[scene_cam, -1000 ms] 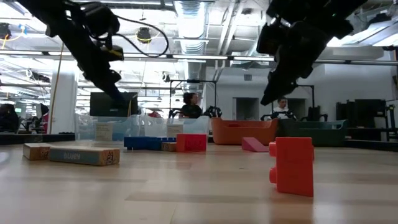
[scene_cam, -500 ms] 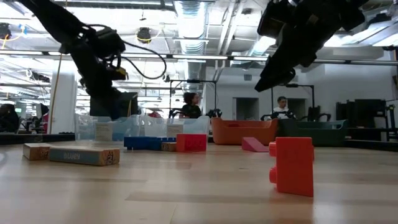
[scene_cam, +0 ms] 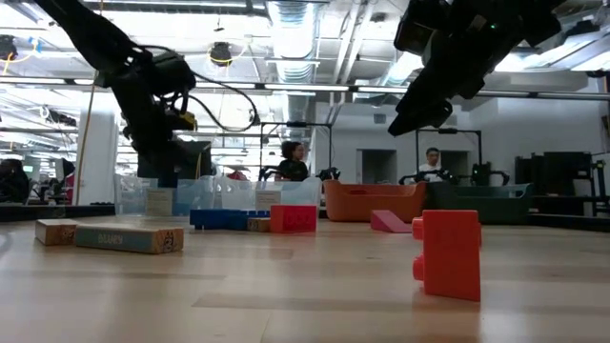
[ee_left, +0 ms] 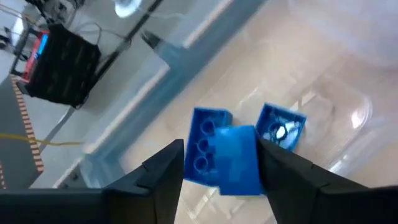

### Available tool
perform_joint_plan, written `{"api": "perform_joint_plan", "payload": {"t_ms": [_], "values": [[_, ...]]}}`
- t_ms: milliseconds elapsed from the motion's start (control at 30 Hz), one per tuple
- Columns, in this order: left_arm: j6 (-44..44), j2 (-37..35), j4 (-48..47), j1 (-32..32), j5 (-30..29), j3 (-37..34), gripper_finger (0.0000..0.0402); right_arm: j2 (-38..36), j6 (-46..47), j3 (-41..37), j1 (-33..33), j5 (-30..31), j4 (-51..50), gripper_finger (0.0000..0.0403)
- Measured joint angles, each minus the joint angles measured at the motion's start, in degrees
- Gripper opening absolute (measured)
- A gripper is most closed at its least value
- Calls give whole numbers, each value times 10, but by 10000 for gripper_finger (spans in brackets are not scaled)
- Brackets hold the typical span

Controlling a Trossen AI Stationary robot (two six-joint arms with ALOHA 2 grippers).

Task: Sort blocks
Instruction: Put the blue game piece into the left transparent bin, then put the orange game piece into the blue bin

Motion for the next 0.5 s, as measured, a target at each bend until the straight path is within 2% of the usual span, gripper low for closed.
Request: {"api": "perform_joint_plan", "payload": {"t_ms": [133, 233, 500], "values": [[-1, -39, -1, -12, 5, 4, 195, 0, 0, 0, 0, 7, 1, 244], [-1, -71, -6, -39, 6, 4, 188, 0, -9, 0, 0, 46, 1, 244], [-34, -90, -49, -200, -31, 5, 163, 0, -82, 0, 4, 142, 18, 244]]}}
